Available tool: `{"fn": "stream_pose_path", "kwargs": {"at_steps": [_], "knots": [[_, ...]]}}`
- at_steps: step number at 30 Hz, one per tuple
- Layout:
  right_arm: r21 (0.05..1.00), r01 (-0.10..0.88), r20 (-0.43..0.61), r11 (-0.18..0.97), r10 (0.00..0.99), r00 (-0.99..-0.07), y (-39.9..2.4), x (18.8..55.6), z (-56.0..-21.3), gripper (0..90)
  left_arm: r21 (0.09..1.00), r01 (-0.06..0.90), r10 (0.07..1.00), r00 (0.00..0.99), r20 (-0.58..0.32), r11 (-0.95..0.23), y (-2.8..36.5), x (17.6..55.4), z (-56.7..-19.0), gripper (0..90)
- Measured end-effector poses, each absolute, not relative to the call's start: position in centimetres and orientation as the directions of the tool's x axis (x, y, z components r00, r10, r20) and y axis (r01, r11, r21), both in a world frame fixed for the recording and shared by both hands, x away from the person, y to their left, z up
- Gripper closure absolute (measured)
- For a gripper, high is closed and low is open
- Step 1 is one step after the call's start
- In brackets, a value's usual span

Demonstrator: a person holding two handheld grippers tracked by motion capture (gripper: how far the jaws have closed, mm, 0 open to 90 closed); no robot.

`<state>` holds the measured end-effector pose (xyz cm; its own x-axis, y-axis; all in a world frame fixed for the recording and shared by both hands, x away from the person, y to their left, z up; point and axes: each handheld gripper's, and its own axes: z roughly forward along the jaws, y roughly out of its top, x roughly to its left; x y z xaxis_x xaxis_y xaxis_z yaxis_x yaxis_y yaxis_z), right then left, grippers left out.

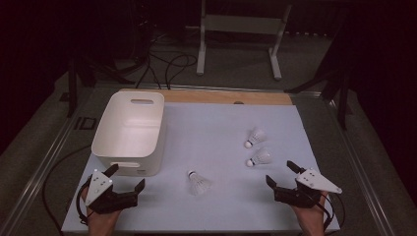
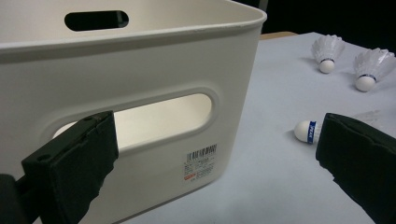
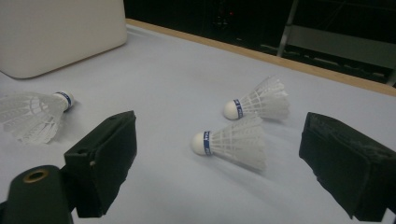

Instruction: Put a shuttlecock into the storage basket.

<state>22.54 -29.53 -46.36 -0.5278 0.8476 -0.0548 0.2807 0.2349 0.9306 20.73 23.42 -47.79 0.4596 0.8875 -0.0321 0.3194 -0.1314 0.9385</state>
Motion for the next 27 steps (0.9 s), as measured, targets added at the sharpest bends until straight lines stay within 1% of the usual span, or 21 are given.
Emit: {"fn": "stream_pose_path", "kwargs": {"at_steps": [10, 19, 27], "knots": [[0.931, 0.294, -0.042, 0.216, 0.863, -0.503, -29.6, 22.7, -45.8, 8.8, 0.939, 0.322, 0.894, 0.447, -0.039, -0.121, 23.4, 20.8, -48.1, 0.0], [0.93, 0.306, -0.021, 0.203, 0.861, -0.507, -29.6, 23.1, -45.5, 8.2, 0.937, 0.319, 0.888, 0.459, -0.023, -0.14, 23.1, 20.7, -48.2, 0.0], [0.92, 0.324, -0.032, 0.221, 0.865, -0.501, -29.1, 23.5, -45.4, 8.1, 0.937, 0.314, 0.893, 0.45, -0.005, -0.153, 22.8, 20.7, -48.5, 0.0]]}}
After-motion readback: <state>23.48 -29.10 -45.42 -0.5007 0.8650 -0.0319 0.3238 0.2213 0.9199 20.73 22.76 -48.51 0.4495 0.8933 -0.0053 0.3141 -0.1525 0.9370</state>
